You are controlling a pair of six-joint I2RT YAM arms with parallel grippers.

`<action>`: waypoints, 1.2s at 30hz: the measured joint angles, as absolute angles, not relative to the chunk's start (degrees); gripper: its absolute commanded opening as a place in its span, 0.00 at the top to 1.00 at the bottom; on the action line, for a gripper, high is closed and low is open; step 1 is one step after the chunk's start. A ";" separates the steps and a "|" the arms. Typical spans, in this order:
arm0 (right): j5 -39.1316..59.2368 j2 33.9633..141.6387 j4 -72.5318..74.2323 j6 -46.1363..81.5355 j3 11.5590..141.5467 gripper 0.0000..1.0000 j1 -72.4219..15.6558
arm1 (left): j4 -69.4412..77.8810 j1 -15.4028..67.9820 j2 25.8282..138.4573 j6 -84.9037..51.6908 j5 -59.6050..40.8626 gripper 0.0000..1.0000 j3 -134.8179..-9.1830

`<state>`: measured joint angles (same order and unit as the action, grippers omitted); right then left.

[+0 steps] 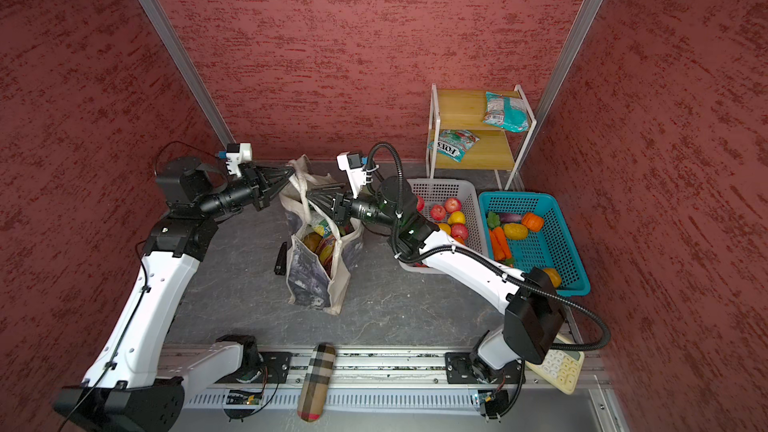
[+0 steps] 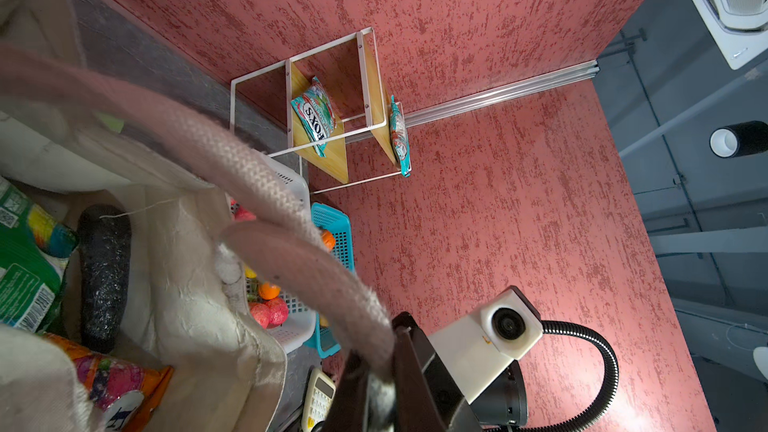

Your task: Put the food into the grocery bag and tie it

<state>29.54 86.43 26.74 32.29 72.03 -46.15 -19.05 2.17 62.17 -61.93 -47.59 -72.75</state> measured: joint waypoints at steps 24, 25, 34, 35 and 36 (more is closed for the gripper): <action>33.74 94.37 7.94 14.04 76.36 0.86 -38.92 | -16.14 3.46 70.17 -62.78 -52.14 0.97 -77.87; 34.81 94.74 8.71 13.80 76.01 0.87 -38.92 | -16.12 3.49 70.61 -62.78 -52.47 0.97 -78.19; 42.96 94.70 23.79 15.86 69.80 0.79 -38.94 | -15.33 3.66 72.23 -63.29 -54.17 0.98 -78.89; 43.81 94.70 25.85 16.78 69.04 0.78 -38.94 | -15.27 3.79 72.34 -63.37 -54.19 0.98 -78.89; 44.64 94.72 28.03 17.87 68.42 0.77 -38.96 | -15.11 3.88 72.44 -63.42 -54.19 0.98 -78.89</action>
<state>44.64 94.72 28.03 17.87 68.42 -38.96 -15.11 3.88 72.44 -63.42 -54.19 -78.89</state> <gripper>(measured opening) 0.215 0.105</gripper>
